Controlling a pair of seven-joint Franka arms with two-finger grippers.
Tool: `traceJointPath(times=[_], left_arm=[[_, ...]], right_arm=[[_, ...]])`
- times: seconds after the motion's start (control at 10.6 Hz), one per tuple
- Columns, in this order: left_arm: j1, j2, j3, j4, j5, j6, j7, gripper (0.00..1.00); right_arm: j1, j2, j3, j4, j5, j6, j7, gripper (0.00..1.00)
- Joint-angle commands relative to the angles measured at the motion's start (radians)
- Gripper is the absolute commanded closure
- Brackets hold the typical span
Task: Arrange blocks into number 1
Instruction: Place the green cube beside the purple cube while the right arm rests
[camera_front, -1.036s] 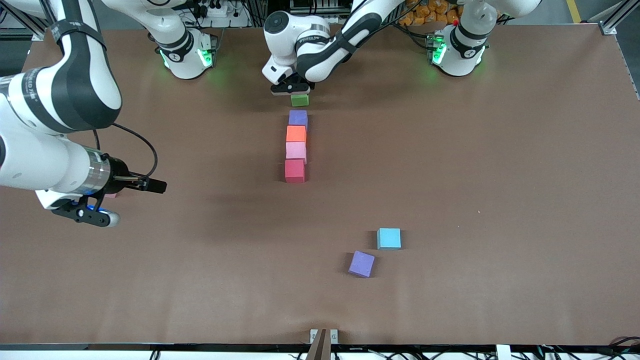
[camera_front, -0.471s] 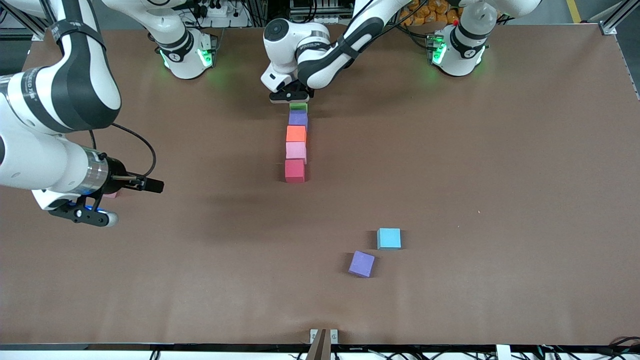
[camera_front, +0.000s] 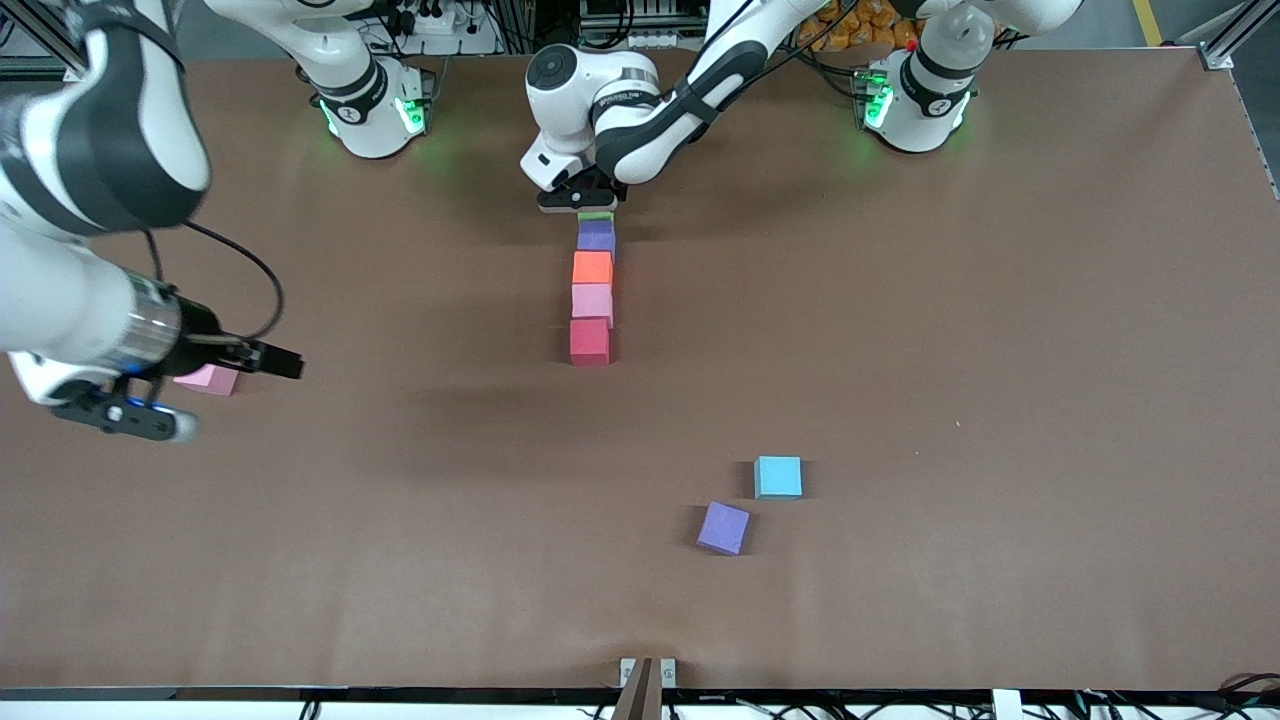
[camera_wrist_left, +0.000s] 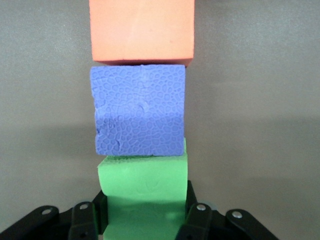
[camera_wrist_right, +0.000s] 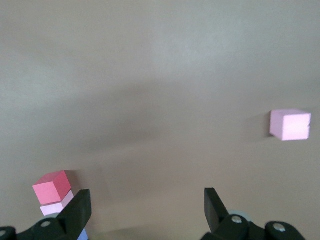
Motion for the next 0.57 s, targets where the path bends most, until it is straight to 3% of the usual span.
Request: traceJointPath(times=[0.0, 0.19, 0.28, 0.38, 0.47], left_arm=[[-0.002, 0.01, 0.002, 0.02, 0.03, -0.025, 0.019, 1.0], [-0.002, 0.01, 0.005, 0.021, 0.022, -0.025, 0.02, 1.0], [-0.001, 0.01, 0.005, 0.023, 0.016, -0.025, 0.019, 0.55], [-0.004, 0.007, 0.005, 0.021, 0.016, -0.025, 0.01, 0.01], [-0.002, 0.0, 0.005, 0.02, 0.016, -0.04, 0.008, 0.0]], right_arm=[[-0.05, -0.092, 0.011, -0.043, -0.01, 0.001, -0.137, 0.0], [-0.067, -0.156, -0.015, -0.079, -0.012, 0.006, -0.209, 0.0], [-0.073, -0.181, -0.026, -0.091, -0.013, 0.013, -0.255, 0.0], [-0.078, -0.192, -0.029, -0.091, -0.039, 0.012, -0.271, 0.0], [-0.09, -0.219, -0.034, -0.094, -0.056, 0.012, -0.286, 0.0]])
